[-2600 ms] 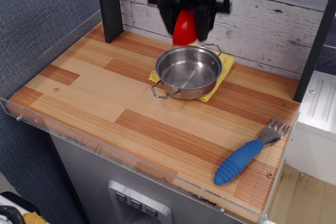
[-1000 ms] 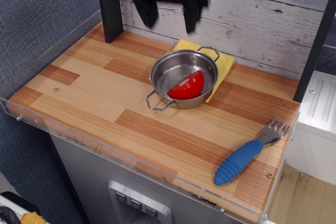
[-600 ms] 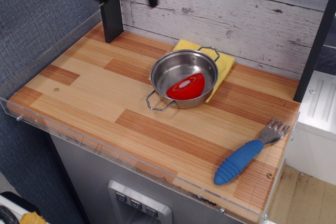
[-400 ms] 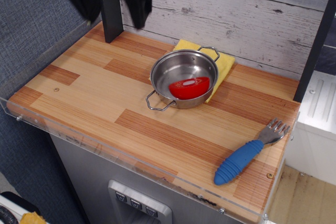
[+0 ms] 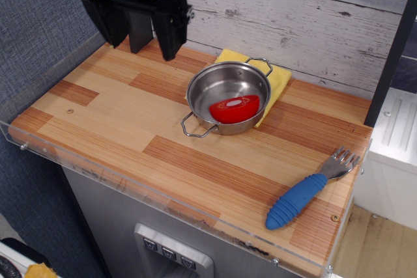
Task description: Put the tomato in the pot
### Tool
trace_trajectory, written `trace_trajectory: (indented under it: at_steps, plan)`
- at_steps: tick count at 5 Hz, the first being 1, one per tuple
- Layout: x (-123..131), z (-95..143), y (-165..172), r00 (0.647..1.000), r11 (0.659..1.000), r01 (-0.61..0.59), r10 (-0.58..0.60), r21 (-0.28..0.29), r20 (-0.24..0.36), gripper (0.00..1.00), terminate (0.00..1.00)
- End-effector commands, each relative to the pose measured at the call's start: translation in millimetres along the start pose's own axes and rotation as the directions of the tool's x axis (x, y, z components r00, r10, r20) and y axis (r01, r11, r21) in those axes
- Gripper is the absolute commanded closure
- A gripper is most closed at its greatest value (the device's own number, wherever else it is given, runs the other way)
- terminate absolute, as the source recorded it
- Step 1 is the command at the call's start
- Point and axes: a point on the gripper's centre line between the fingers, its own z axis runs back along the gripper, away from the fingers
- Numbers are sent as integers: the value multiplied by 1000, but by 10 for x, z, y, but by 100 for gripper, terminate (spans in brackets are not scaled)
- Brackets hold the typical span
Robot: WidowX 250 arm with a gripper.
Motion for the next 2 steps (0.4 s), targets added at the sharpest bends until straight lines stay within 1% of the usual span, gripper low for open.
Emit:
trace_trajectory:
  at_steps: [1, 2]
  plan:
    - [-31, 28, 135, 1000, 1000, 1, -2, 16, 14, 0, 0]
    - [-31, 28, 135, 1000, 1000, 1, -2, 16, 14, 0, 100]
